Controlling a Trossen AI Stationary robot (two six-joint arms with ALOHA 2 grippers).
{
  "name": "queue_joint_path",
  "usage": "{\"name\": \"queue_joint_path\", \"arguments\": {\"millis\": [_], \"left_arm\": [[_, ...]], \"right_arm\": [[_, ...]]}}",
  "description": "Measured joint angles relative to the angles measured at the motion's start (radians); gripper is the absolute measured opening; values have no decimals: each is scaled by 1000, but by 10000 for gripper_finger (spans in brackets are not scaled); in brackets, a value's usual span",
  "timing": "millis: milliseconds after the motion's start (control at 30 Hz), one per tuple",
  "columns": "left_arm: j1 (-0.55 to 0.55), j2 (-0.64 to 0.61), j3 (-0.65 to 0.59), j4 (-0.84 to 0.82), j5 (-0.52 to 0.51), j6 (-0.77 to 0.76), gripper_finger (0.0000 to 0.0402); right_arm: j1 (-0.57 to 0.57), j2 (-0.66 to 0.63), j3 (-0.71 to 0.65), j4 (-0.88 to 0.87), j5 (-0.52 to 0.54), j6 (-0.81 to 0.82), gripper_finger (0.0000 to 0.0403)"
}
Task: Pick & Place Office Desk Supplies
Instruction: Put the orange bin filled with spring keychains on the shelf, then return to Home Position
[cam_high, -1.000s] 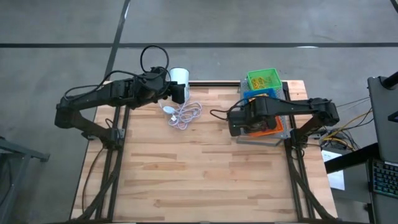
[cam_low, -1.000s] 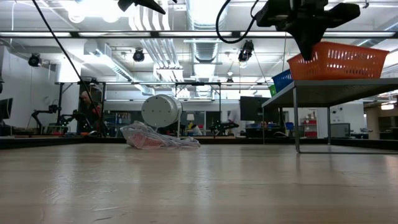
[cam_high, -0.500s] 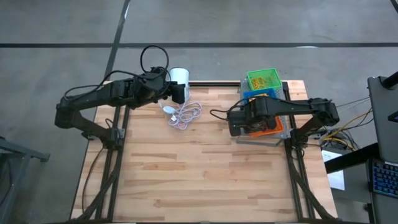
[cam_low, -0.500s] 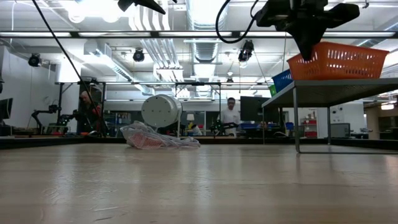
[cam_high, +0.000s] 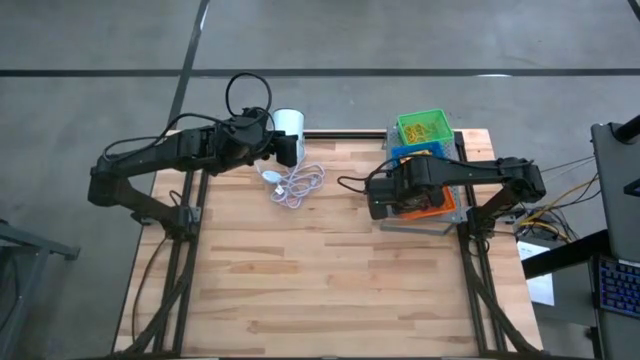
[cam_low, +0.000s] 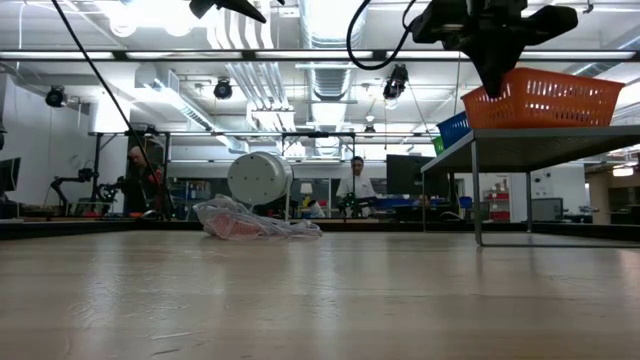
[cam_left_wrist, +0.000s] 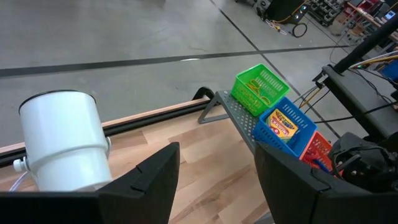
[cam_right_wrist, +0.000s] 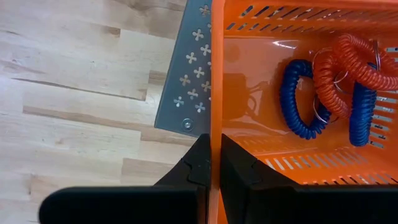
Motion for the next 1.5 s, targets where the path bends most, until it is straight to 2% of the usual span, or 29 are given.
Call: {"name": "queue_joint_path", "arguments": {"millis": [567, 1000, 1500], "left_arm": [[0, 0, 0, 0, 0, 0, 212], [0, 0, 0, 0, 0, 0, 212], [0, 0, 0, 0, 0, 0, 212]], "right_arm": [[1, 0, 0, 29, 24, -25, 16], [1, 0, 0, 39, 27, -38, 86], [0, 0, 0, 42, 22, -38, 121]]}}
